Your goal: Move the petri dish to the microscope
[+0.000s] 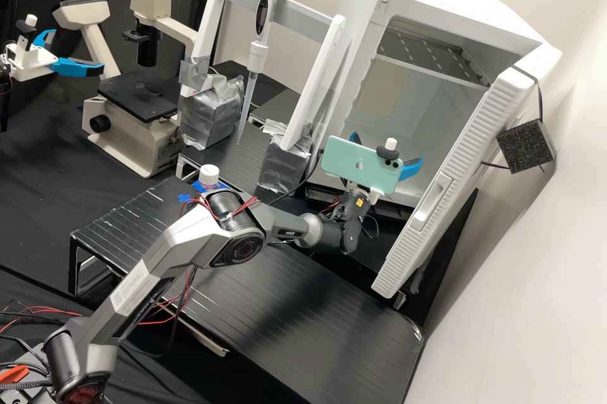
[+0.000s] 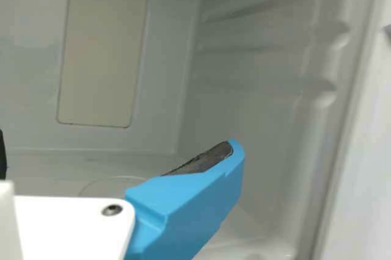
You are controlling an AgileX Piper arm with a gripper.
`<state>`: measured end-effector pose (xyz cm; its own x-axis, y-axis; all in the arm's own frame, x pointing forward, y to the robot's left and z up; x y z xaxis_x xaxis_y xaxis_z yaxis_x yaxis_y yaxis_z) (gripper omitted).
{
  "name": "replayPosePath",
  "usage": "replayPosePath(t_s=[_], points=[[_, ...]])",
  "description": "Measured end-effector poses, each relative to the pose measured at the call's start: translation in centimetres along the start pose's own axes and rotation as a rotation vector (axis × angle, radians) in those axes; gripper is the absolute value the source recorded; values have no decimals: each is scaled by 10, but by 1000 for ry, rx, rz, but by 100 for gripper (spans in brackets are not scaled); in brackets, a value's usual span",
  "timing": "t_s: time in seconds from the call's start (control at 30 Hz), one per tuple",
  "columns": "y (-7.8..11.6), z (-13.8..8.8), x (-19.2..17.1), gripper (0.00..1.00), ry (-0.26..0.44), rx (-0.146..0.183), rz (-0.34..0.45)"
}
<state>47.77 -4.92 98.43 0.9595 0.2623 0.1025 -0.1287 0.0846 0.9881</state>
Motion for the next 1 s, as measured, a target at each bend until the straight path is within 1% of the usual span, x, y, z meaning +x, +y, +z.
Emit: replayPosePath(t_s=[0.13,0.37,0.47,0.5,0.57,0.77,1.0], points=[[-3,-2,2,100,-1,-1,-9],[-8,11,6,100,-74,-1,-27],[-12,15,7,100,-96,1,-37],[-12,14,8,100,-94,-1,-36],[-17,17,11,100,-104,3,-46],[-27,18,16,100,-106,-6,-73],[-29,16,20,100,-104,-7,-74]])
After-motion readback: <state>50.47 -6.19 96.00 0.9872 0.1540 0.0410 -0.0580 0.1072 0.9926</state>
